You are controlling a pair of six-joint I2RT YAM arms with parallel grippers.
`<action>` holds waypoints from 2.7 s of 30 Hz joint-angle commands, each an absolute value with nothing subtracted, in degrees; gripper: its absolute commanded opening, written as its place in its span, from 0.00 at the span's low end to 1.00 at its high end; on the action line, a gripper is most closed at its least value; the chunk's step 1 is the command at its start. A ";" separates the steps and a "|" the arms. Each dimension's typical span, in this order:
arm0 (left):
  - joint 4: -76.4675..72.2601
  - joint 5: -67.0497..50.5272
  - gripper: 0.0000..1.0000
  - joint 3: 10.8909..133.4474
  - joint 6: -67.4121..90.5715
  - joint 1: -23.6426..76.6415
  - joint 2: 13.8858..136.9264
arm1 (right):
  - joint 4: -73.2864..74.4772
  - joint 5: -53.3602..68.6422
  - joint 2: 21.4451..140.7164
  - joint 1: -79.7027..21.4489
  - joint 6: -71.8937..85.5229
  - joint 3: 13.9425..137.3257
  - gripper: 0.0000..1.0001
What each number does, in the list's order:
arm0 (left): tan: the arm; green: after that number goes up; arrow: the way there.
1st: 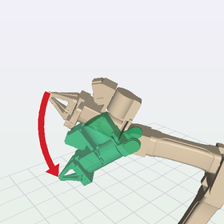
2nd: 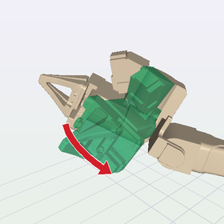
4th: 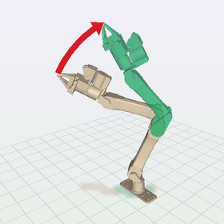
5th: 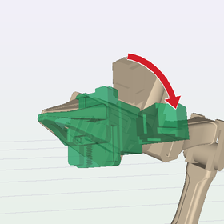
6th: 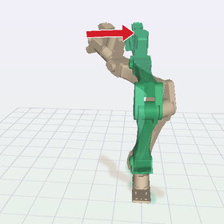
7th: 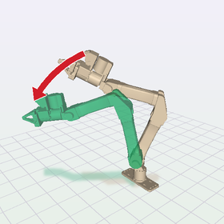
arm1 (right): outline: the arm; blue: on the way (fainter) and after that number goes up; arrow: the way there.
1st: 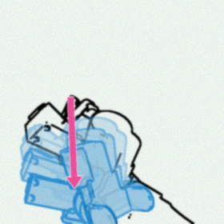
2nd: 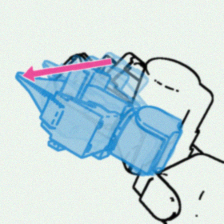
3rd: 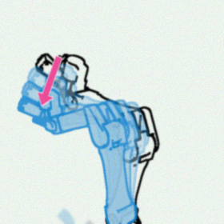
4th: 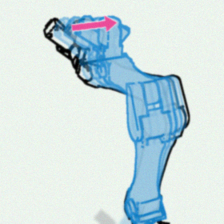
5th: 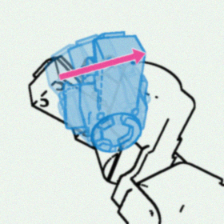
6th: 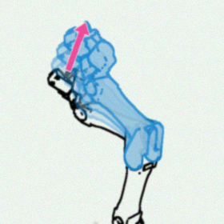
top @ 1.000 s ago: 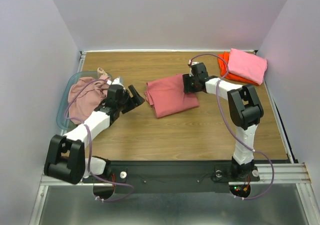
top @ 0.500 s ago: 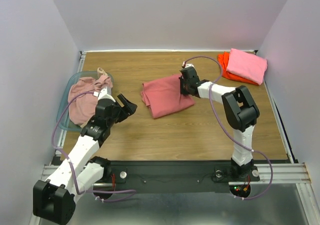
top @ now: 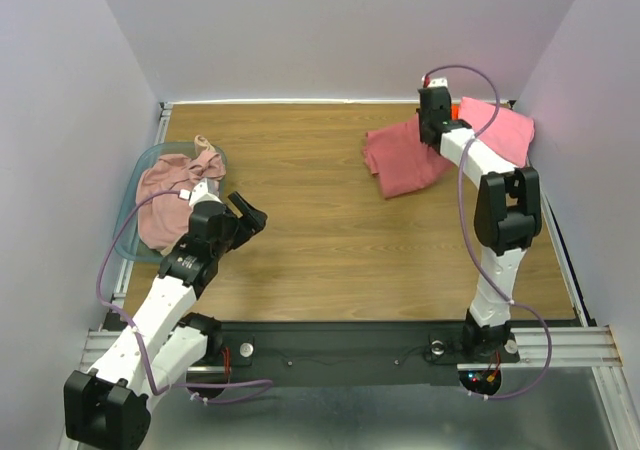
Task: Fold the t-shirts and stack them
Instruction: Neatly place the folded tshirt to the corner
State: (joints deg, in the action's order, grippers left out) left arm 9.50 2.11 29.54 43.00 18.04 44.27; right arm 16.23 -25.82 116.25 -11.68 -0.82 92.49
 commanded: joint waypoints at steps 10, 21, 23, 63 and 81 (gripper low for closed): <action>11.69 6.33 0.85 32.51 43.86 18.37 45.87 | 14.50 -35.33 123.57 -6.25 -11.52 114.24 0.00; 12.48 7.03 0.85 33.13 43.68 18.28 46.67 | 14.41 -35.86 126.82 1.22 -7.31 127.77 0.00; 12.31 7.12 0.85 33.31 43.33 18.28 46.58 | 14.41 -35.77 127.35 2.46 -6.25 129.63 0.00; 9.32 3.43 0.85 35.33 41.40 18.28 50.01 | 15.29 -32.27 126.66 13.54 4.47 117.96 1.00; 6.07 -0.44 0.86 30.76 49.56 27.50 44.65 | 17.93 4.38 66.65 4.39 28.82 50.26 1.00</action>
State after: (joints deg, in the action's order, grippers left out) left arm 9.76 0.10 32.03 46.13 23.31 46.39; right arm 16.27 -1.56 71.13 5.69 22.26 65.30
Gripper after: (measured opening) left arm 0.855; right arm 0.995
